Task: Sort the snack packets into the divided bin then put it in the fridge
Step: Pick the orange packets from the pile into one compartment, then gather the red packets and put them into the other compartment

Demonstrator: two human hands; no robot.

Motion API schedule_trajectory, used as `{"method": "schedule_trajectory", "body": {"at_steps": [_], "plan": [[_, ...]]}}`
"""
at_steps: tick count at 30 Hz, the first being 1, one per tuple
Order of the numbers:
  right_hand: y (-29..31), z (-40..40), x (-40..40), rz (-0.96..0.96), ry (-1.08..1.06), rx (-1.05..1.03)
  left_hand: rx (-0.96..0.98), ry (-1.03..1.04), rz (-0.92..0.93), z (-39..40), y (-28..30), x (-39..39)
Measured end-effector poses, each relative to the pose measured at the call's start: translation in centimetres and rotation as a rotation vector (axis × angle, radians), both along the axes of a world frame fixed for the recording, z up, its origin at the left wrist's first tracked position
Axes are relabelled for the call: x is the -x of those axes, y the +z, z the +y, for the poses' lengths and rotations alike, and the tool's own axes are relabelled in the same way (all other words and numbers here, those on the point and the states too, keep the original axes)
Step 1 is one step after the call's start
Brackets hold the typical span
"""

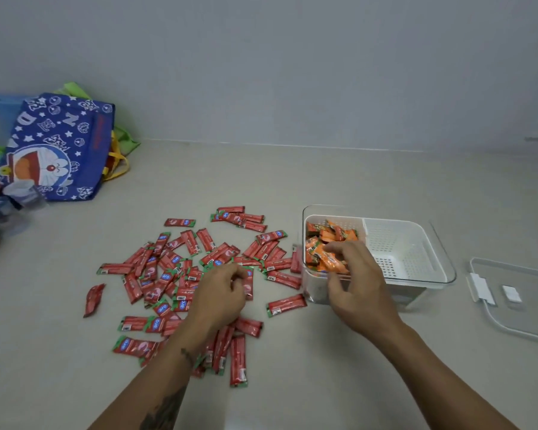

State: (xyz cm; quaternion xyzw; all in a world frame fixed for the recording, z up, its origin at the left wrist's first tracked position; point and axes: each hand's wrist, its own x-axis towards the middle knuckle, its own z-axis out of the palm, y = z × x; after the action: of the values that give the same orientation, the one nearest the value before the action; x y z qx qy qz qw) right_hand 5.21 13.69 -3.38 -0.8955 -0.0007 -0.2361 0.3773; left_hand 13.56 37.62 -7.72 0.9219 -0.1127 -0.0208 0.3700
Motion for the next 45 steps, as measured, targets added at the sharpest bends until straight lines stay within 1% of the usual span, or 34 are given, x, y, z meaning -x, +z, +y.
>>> {"method": "schedule_trajectory", "body": {"at_steps": [2, 3, 4, 6, 8, 9, 11, 12, 14, 16, 18, 21, 24, 26, 29, 31, 33, 34, 36, 38, 40, 42, 45], "plan": [[0.3, 3.2, -0.4, 0.007, 0.087, 0.03, 0.014, 0.023, 0.038, 2.5, -0.6, 0.4], [0.2, 4.9, -0.5, 0.056, 0.15, 0.041, 0.009, 0.035, 0.046, 3.8, -1.0, 0.5], [-0.1, 6.6, -0.6, 0.145, 0.217, 0.052, -0.003, 0.04, 0.052, 5.1, -1.4, 0.5], [-1.4, 9.9, -0.8, 0.4, 0.336, 0.128, -0.033, 0.031, 0.081, 7.6, -2.3, 0.6], [-3.2, 13.0, -1.1, 0.693, 0.406, 0.274, -0.142, 0.018, 0.153, 9.9, -2.8, 0.7], [-4.1, 14.4, -1.3, 0.799, 0.431, 0.354, -0.216, -0.002, 0.216, 11.1, -3.2, 0.6], [-5.7, 17.2, -1.6, 0.893, 0.447, 0.487, -0.341, -0.062, 0.37, 13.0, -4.0, 0.6], [-6.5, 18.3, -1.9, 0.905, 0.44, 0.551, -0.403, -0.097, 0.419, 13.9, -4.4, 0.6], [-7.7, 20.3, -2.4, 0.912, 0.412, 0.683, -0.518, -0.155, 0.433, 15.1, -5.2, 0.7], [-8.4, 21.4, -2.9, 0.906, 0.373, 0.763, -0.571, -0.16, 0.373, 16.0, -6.0, 0.9], [-8.8, 22.1, -3.5, 0.855, 0.333, 0.772, -0.579, -0.133, 0.252, 16.8, -6.5, 0.8], [-9.2, 22.6, -4.5, 0.772, 0.259, 0.722, -0.558, -0.086, 0.1, 17.7, -7.0, 0.1], [-9.5, 22.4, -5.6, 0.775, 0.227, 0.641, -0.522, -0.066, 0.073, 17.9, -7.2, -0.8], [-9.3, 22.0, -6.3, 0.782, 0.198, 0.526, -0.466, -0.052, 0.048, 17.9, -7.4, -1.3], [-8.7, 21.0, -7.5, 0.701, 0.164, 0.412, -0.37, -0.015, -0.013, 17.9, -7.7, -2.4], [-8.0, 20.4, -8.6, 0.685, 0.183, 0.35, -0.31, 0.018, -0.062, 17.7, -7.5, -3.0], [-7.4, 20.0, -9.6, 0.718, 0.219, 0.332, -0.331, 0.061, -0.088, 17.4, -7.1, -3.6], [-7.2, 20.0, -10.2, 0.744, 0.224, 0.349, -0.358, 0.077, -0.059, 17.1, -6.9, -3.9], [-6.7, 20.3, -11.1, 0.823, 0.217, 0.402, -0.382, 0.068, 0.066, 16.5, -6.5, -4.9], [-6.7, 20.9, -12.0, 0.902, 0.224, 0.443, -0.401, 0.011, 0.195, 15.8, -6.4, -5.8], [-7.0, 21.8, -12.7, 0.943, 0.246, 0.496, -0.458, -0.045, 0.253, 15.5, -6.7, -6.7], [-7.4, 22.6, -13.4, 0.953, 0.275, 0.572, -0.512, -0.071, 0.218, 15.7, -7.3, -7.2], [-8.1, 23.2, -14.2, 0.933, 0.301, 0.726, -0.493, -0.069, 0.064, 17.1, -8.8, -7.5]]}}
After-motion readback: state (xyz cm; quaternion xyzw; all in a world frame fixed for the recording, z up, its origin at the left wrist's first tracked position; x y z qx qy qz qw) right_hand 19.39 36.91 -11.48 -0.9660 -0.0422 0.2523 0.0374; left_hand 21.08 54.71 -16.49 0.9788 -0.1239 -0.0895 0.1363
